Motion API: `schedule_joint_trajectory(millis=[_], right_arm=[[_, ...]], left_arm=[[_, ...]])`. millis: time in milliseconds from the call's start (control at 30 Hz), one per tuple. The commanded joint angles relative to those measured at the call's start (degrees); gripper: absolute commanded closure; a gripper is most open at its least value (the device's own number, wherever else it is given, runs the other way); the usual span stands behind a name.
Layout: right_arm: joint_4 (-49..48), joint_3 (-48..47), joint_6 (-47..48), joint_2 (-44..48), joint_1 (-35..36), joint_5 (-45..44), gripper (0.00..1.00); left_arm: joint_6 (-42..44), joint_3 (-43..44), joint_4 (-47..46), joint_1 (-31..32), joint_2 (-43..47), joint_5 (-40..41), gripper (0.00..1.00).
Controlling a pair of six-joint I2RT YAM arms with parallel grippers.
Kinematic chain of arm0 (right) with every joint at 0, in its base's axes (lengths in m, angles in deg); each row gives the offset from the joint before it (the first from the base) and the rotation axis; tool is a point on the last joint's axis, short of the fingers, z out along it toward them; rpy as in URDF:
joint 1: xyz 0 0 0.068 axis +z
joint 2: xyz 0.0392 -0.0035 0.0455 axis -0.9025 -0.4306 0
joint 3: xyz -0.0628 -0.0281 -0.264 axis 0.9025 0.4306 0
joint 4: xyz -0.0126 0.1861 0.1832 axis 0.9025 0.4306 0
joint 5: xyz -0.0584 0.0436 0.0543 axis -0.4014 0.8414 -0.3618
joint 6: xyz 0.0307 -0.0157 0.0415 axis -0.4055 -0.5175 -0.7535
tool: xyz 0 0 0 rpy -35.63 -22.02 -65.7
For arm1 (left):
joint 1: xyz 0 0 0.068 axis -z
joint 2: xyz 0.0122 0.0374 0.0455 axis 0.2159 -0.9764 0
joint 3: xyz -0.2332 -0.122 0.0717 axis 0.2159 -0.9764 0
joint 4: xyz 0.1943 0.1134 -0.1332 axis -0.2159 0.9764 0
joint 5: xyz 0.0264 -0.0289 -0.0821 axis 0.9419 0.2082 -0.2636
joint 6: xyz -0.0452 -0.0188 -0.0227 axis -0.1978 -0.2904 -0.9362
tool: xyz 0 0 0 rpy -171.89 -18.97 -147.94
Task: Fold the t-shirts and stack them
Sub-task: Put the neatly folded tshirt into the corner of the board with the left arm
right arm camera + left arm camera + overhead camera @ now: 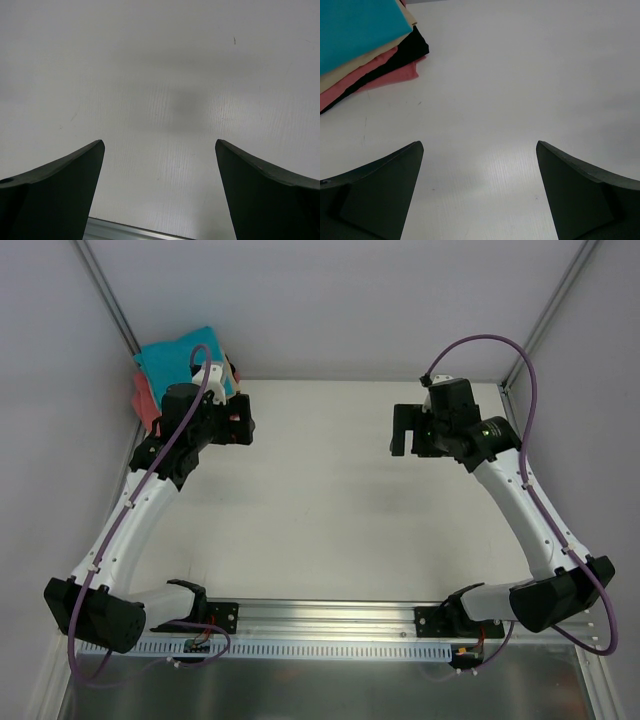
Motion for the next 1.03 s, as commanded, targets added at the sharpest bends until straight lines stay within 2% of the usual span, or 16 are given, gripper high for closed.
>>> schedule_joint_trajectory(millis=[0,367,633,1000], right_arm=[[-0.2,-2.4,0.6,1.1,-0.6,-0.3,0.01],[0.7,-4.1,2.4,-0.1,-1.3,-0.3,0.00],[3.5,-6.3,8.6,-0.1,-3.7,-12.6,0.01],[2.3,-3.8,9.0,1.2,-4.3,-11.1,0.01]], left_arm=[[1.2,2.6,-1.1,0.5,-0.4,-0.3,0.01],[1.7,4.3,-0.3,0.7,-1.5,-0.4,0.01],[1.9,4.2,-0.1,0.9,-1.3,0.4,0.01],[1.3,3.6,-0.4,1.2,-1.1,1.3,0.01]])
